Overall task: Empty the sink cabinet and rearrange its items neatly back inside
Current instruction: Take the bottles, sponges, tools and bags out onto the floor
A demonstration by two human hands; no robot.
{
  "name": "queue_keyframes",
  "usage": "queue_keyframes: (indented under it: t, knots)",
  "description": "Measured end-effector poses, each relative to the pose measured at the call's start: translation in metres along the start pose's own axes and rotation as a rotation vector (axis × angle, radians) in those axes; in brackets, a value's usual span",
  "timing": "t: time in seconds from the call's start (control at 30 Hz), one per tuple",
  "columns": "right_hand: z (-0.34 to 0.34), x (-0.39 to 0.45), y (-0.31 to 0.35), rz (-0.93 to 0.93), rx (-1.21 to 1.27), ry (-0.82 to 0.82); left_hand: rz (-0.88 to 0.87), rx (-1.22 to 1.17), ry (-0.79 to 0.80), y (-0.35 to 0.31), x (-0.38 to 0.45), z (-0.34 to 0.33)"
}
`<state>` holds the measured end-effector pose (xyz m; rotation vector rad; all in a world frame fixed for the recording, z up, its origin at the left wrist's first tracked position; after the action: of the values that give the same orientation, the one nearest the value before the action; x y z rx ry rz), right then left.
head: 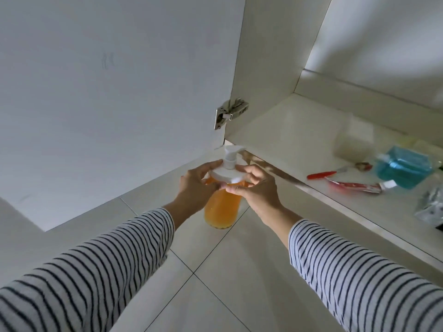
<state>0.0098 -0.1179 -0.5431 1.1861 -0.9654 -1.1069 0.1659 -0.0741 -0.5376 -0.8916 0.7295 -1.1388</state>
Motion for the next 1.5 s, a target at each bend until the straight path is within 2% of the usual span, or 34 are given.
queue_keyframes:
  t: [0.2, 0.37, 0.53, 0.67, 0.83, 0.97, 1.2, 1.5]
  knots:
    - [-0.008, 0.005, -0.032, -0.064, -0.003, -0.012, 0.078, -0.046, -0.010, 0.033, 0.009, -0.022]
    - [-0.010, 0.012, -0.044, -0.051, 0.009, -0.014, 0.070, -0.014, -0.024, 0.043, 0.013, -0.029]
    - [-0.007, 0.013, -0.038, -0.033, -0.152, 0.070, 0.056, 0.075, 0.034, 0.041, 0.012, -0.022]
    - [0.000, 0.009, -0.019, -0.086, -0.311, 0.178, 0.006, 0.329, 0.105, 0.027, 0.006, -0.010]
    - [0.000, 0.000, 0.015, -0.067, -0.737, 0.299, -0.090, 0.787, 0.215, -0.004, -0.005, -0.002]
    - [-0.003, -0.010, 0.033, -0.048, -1.004, 0.365, -0.066, 1.049, 0.164, -0.021, -0.008, -0.002]
    - [0.030, -0.023, 0.098, -0.038, -1.181, 0.287, -0.178, 1.212, 0.088, -0.088, -0.008, 0.000]
    - [0.137, -0.024, 0.175, -0.059, -1.121, 0.045, -0.344, 1.171, 0.075, -0.206, 0.007, -0.041]
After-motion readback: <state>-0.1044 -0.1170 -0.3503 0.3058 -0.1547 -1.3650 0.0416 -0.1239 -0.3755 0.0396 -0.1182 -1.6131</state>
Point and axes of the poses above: each hand's wrist, its own x-axis towards the middle knuckle, its own z-axis out of the back of the hand, y = z × x, the point moved 2 cm from there along x, towards the middle knuckle, and after that the axes turned 10 degrees about x, right-handed, at the moved point
